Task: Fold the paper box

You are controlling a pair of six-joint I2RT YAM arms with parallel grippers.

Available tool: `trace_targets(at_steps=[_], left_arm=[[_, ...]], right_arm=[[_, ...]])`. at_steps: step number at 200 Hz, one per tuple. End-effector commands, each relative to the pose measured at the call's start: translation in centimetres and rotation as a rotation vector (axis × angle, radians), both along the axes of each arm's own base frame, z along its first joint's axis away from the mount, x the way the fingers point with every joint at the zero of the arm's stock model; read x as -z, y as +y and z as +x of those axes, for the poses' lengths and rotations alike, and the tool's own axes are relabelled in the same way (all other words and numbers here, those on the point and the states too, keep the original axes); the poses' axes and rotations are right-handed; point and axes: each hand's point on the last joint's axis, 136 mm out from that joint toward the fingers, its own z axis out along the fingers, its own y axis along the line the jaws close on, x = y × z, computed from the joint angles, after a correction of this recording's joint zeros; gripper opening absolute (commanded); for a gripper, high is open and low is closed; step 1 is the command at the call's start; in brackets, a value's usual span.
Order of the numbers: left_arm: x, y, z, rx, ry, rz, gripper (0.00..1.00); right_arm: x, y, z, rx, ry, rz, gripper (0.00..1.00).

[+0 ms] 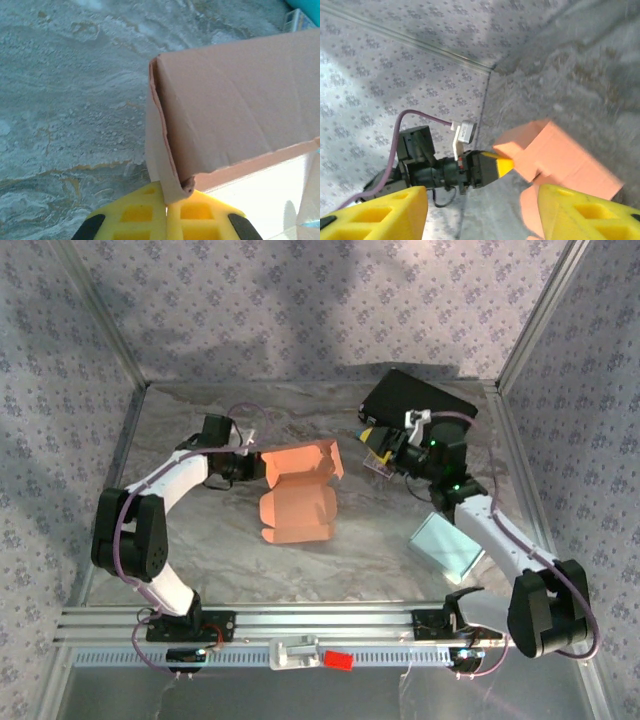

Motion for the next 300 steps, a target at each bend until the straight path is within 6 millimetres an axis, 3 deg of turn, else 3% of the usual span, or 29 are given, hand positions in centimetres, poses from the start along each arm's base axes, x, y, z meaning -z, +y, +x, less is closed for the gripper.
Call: trace_targets(at_steps=[1, 33, 76, 98, 126, 131, 164, 259, 300], left_arm=[[-2.5, -1.0, 0.1, 0.071, -0.038, -0.080, 0.00], [-3.0, -1.5, 0.0, 0.115, -0.034, -0.130, 0.00], [-3.2, -1.9, 0.1, 0.137, -0.017, -0.160, 0.00], [-3.2, -2.0, 0.1, 0.142, -0.011, -0.167, 0.00], [-3.3, -2.1, 0.0, 0.145, -0.006, -0.172, 0.00], [-3.2, -2.1, 0.0, 0.145, -0.005, -0.170, 0.00], [-3.1, -2.0, -0.1, 0.145, 0.001, -0.167, 0.00], [-2.2, -1.6, -0.2, 0.127, 0.029, -0.125, 0.00], [-2.2, -1.6, -0.4, 0.127, 0.038, -0.099, 0.00]], right_arm=[[4.0, -0.4, -0.8, -0.154, 0.066, -0.142, 0.55], [5.4, -0.5, 1.2, -0.221, 0.023, -0.197, 0.49], [4.7, 2.8, 1.1, -0.373, -0.058, -0.273, 0.50], [4.4, 3.7, 1.4, -0.394, -0.085, -0.297, 0.50], [6.0, 4.5, 1.5, -0.425, -0.066, -0.350, 0.50], [4.9, 4.8, 2.0, -0.426, -0.096, -0.351, 0.50], [6.1, 5.5, 2.3, -0.443, -0.091, -0.400, 0.50], [8.3, 8.3, 1.8, -0.503, -0.077, -0.474, 0.45], [9.7, 8.9, 1.5, -0.502, -0.064, -0.601, 0.44]])
